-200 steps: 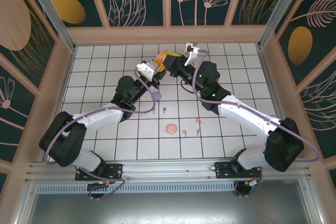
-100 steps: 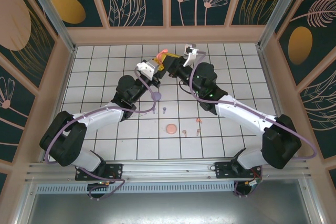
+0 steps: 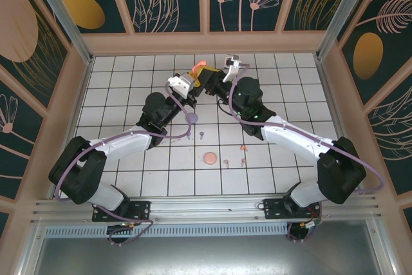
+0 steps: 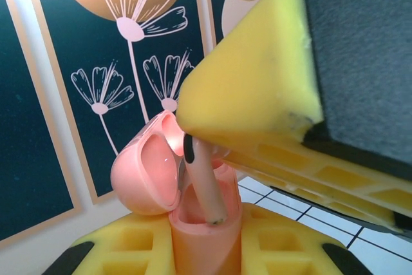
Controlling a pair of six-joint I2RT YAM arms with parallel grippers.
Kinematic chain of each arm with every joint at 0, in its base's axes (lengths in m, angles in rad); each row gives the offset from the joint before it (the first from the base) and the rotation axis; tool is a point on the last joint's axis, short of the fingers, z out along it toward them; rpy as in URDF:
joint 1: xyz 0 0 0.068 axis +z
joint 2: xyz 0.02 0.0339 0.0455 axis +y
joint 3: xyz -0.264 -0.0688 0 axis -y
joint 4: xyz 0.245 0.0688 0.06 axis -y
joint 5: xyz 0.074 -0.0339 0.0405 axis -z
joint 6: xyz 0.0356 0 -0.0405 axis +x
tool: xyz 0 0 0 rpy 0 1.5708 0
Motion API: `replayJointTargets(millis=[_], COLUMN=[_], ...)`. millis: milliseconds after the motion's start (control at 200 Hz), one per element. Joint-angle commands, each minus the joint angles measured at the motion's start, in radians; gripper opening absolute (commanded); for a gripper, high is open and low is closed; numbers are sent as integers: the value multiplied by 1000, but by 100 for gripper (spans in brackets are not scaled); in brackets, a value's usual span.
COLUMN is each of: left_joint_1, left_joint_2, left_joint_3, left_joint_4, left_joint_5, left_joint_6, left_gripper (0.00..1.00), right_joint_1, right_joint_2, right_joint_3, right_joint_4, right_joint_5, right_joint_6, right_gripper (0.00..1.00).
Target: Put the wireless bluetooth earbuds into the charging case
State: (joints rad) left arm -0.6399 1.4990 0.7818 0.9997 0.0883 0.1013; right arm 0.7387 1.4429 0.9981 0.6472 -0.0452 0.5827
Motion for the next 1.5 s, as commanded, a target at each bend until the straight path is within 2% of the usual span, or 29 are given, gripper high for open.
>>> replayJointTargets(millis=[0,971,1191,1496], left_joint_1=[-14,-23,-22,-22], left_joint_2=[-2,-13,-10,-10], left_joint_3=[33,62,64,62], left_joint_4=[31,28,25,23], left_joint_5=[4,-9,0,5], left_joint_6=[4,2,-10,-14], left_gripper=[0,0,0,0], right_joint_1=[5,24,22,19], right_joint_2=[16,24,30,42], right_joint_3=[-11,-26,-4,23], right_joint_4=[31,-76,-110,-132], right_joint_5=[24,85,125,129], right_joint_6=[2,-75,-58,-48], right_gripper=[22,20,30,38])
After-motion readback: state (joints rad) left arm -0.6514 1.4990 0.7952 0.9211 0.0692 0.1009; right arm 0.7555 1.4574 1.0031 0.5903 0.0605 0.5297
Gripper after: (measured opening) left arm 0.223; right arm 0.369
